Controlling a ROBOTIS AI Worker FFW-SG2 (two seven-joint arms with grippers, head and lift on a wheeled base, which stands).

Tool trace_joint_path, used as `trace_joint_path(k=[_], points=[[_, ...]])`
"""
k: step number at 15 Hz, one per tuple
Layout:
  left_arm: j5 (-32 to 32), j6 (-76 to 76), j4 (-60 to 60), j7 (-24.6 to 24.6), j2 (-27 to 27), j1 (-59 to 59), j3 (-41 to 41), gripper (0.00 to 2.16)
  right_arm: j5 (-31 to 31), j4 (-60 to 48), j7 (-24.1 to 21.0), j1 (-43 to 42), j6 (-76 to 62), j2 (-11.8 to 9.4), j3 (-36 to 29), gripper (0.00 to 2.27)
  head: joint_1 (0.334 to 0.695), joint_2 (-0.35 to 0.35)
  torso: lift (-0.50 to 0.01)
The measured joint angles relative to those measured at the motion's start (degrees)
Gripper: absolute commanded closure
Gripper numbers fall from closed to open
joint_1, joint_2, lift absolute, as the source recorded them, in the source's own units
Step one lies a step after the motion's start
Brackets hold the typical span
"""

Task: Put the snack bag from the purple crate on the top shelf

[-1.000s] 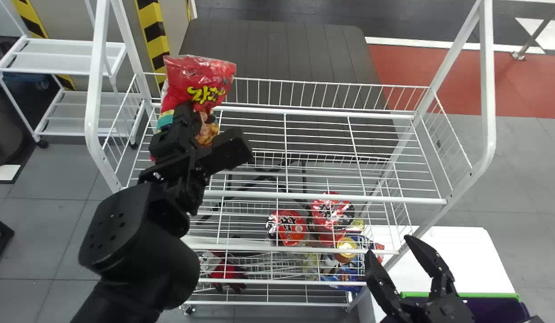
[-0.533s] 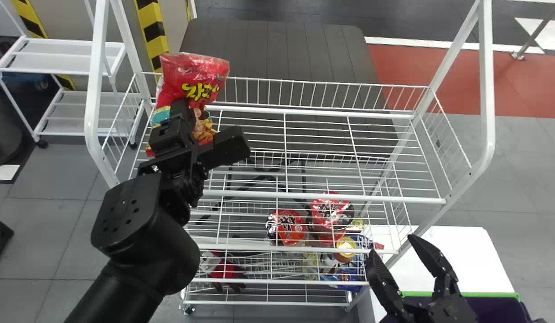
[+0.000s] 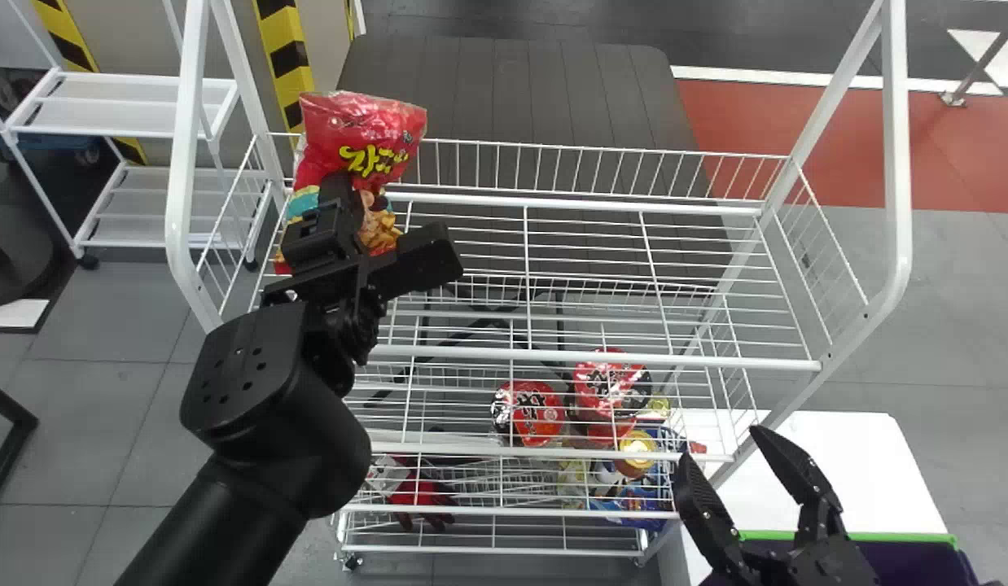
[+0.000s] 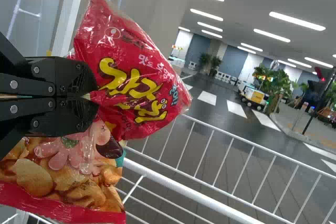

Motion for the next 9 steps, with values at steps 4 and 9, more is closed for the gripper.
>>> trace_joint_path(k=[4,9], points=[[0.8,0.0,0.6,0.8,-0.1,-0.2,0.2,0.46,0.0,0.1,0.0,-0.2,0.0,0.0,0.0,0.1,0.695,-0.06,0.0],[0.9,0.0,0.6,2.0,-0.1,-0.2,0.0,0.25,-0.1,0.2,0.0,-0.2,0.0,0.0,0.1,0.1,0.695,-0.061,0.0]])
